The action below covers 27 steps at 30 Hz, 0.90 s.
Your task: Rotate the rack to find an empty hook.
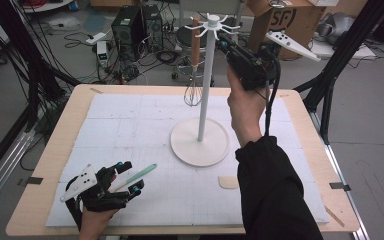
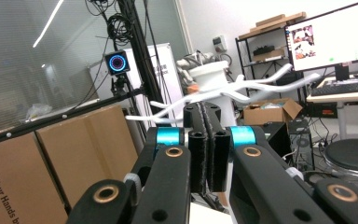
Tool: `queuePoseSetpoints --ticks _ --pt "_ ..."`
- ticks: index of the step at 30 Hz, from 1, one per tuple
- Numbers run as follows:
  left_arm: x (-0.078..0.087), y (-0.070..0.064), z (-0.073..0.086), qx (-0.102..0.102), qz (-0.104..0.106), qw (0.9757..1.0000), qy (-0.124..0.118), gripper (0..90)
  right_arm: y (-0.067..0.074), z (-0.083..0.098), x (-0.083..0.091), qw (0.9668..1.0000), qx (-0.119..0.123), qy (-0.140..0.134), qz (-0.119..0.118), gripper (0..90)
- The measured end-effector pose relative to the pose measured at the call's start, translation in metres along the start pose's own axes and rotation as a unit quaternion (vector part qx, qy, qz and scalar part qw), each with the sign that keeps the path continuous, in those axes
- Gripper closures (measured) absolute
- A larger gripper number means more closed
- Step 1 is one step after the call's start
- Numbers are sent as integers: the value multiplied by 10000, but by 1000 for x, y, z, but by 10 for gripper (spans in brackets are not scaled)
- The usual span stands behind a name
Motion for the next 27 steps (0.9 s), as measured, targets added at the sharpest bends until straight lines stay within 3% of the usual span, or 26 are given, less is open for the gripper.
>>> queuePoseSetpoints --ticks 17,21,27 --pt "2 3 -1 60 -51 10000 -41 224 19 8 -17 9996 150 183 -180 899" --pt "2 4 0 49 -82 10000 -26 223 20 8 -14 9994 39 187 -292 899" --pt "2 3 0 38 -73 10000 9 218 14 13 2 9994 42 231 -263 899"
Point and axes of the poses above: each handheld gripper's, and its own axes: x roughly backward along the jaws, z roughly out of its underside, y roughly to its left, the point moved 7 cm from there along -x, roughly forward along the jaws, and after that the axes turned 12 degrees about -y, right-handed, at the moved point
